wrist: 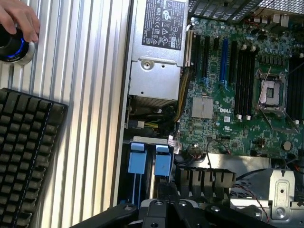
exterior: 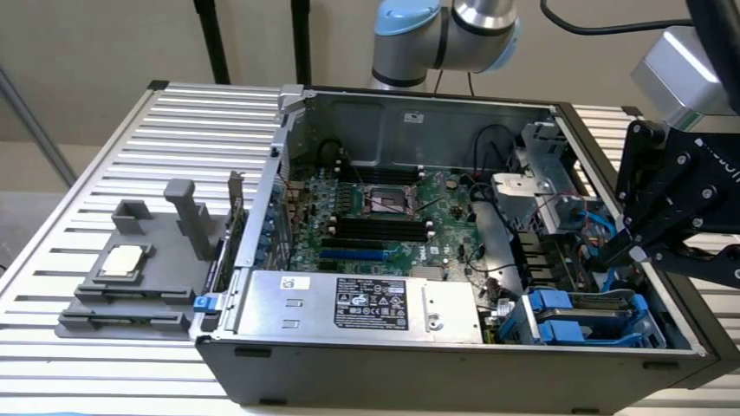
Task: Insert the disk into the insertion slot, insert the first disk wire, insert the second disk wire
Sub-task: 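Insert the first disk wire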
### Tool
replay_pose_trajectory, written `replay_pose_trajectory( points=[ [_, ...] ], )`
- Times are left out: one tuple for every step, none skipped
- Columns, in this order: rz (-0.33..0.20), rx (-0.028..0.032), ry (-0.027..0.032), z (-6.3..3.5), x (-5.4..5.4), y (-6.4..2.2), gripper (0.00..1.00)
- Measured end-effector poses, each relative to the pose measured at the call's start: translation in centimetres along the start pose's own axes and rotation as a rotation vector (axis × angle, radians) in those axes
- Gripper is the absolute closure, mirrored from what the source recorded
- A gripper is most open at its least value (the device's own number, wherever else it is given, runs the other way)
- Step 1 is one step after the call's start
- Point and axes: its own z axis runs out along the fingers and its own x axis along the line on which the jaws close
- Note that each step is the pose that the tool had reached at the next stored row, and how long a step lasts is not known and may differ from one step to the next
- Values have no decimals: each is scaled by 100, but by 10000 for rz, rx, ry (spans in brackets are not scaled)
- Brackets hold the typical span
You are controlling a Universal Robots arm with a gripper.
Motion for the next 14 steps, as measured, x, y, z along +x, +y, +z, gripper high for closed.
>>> replay_pose_trajectory(
  points=[
    [0, 0, 0, 0, 0, 0, 89],
    [0, 0, 1, 0, 0, 0, 89],
    [0, 0, 0, 0, 0, 0, 89],
    [0, 0, 1, 0, 0, 0, 89],
    [0, 0, 0, 0, 0, 0, 89],
    [0, 0, 1, 0, 0, 0, 89],
    [0, 0, 0, 0, 0, 0, 89],
    [0, 0, 1, 0, 0, 0, 89],
    [0, 0, 0, 0, 0, 0, 89],
    [-1, -1, 1, 3, 1, -11, 89],
    [-1, -2, -5, 9, 5, -51, 89],
    [0, -6, -5, 15, 9, -99, 89],
    [-1, -7, -5, 23, 13, -143, 89],
    [-2, -7, -6, 33, 17, -187, 89]
  ],
)
